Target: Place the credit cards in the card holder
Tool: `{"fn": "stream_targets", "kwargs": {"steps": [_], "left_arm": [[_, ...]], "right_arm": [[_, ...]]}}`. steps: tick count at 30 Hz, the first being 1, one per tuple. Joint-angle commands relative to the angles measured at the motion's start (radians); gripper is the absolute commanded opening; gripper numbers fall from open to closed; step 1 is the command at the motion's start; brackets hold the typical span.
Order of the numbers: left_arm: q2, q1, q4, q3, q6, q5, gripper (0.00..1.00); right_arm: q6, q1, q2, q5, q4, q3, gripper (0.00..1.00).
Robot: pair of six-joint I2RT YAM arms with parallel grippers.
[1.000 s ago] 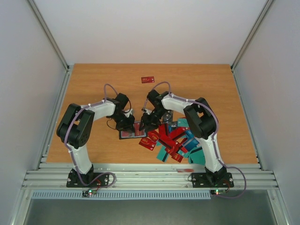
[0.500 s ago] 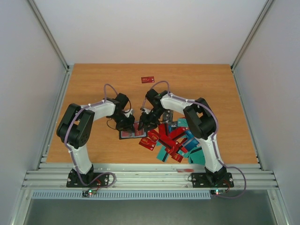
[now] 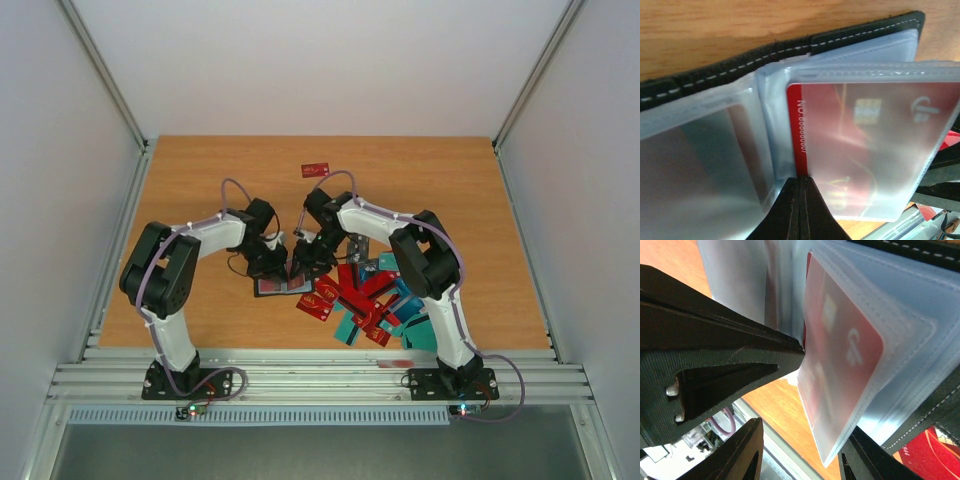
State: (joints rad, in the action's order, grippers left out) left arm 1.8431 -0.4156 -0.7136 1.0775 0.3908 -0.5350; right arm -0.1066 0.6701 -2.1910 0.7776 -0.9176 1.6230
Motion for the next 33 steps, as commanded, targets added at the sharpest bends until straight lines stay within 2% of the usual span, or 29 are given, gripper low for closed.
{"fn": "stream_targets", "kwargs": {"steps": [1,8,17,22,33], "left_arm": [[-0.06,-0.01,-0.005,0.014,0.0,0.011,0.01],[-0.135,0.006,-0.068,0.034,0.005,0.04,0.01],[-0.295,0.093,-0.12,-0.047,0.008,0.079,0.01],[-0.419,0.154,-0.161,-0.109,-0.004,0.086,0.01],[-0.615,0.217,-0.251,-0.173,-0.021,0.107,0.03]], "right_arm": [[0.005,0.014,-0.01,-0.001,-0.019,0.042,0.42],[0.007,0.022,-0.021,-0.004,-0.035,0.072,0.42],[0.012,0.042,-0.051,-0.005,-0.065,0.129,0.42],[0.014,0.068,-0.102,0.003,-0.108,0.232,0.42],[0.064,0.121,-0.217,0.075,-0.185,0.536,0.42]]}}
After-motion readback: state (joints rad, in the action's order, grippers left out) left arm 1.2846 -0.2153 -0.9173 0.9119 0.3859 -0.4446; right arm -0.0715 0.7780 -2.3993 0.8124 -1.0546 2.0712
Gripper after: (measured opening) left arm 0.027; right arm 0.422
